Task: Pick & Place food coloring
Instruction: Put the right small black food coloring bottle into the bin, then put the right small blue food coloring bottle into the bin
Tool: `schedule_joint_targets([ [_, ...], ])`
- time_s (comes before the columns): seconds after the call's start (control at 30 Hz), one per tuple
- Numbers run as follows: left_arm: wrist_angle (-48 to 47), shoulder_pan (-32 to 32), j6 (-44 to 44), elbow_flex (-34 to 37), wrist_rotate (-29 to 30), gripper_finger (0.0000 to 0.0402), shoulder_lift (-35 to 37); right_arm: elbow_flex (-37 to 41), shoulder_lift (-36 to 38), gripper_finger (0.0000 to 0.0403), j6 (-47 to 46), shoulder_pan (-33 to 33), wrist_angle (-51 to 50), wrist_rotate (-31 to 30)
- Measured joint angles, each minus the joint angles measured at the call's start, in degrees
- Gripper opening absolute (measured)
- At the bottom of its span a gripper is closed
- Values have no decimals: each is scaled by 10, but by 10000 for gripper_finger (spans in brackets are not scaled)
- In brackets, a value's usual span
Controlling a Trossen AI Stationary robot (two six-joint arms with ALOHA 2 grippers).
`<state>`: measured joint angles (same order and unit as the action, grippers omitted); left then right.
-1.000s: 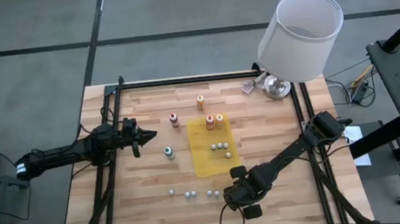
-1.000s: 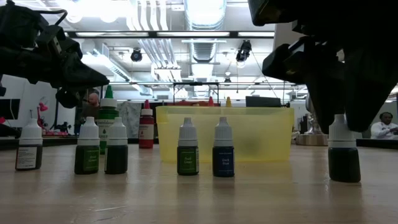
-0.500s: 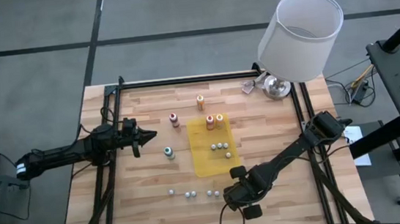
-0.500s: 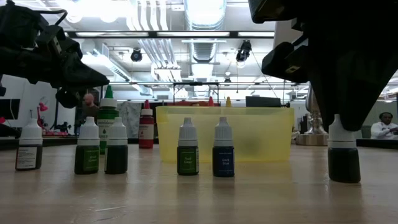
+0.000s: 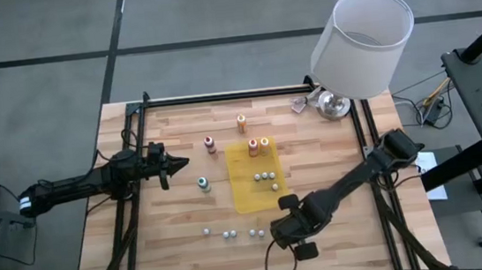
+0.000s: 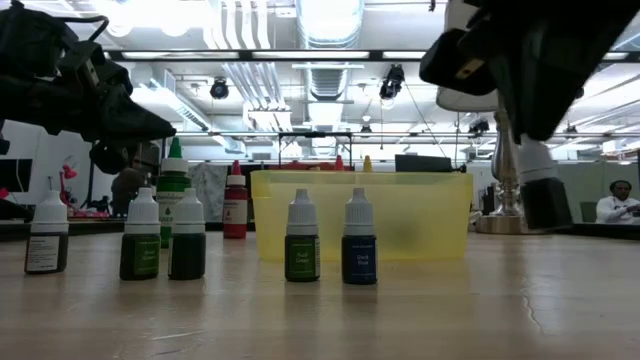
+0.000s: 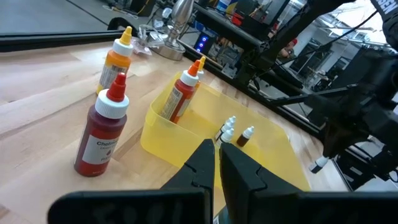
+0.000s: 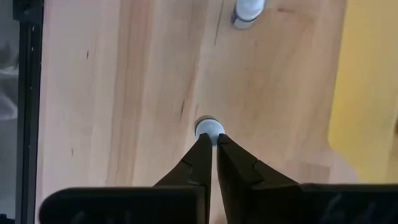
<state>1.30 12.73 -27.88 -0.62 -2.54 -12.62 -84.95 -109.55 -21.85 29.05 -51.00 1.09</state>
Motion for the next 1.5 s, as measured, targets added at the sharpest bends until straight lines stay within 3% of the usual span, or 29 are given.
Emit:
schedule_joint_targets([
  [0.97,0,0,0,0,0,0,-4,9,1,13,23,-6,10,-9],
  [1.13,0,0,0,0,0,0,-4,9,1,49,74,-5,32,38],
  [1.3,0,0,0,0,0,0,-4,9,0,101,135,-4,32,44],
  [1.5,0,0,0,0,0,0,-4,9,0,157,146,-4,32,43],
])
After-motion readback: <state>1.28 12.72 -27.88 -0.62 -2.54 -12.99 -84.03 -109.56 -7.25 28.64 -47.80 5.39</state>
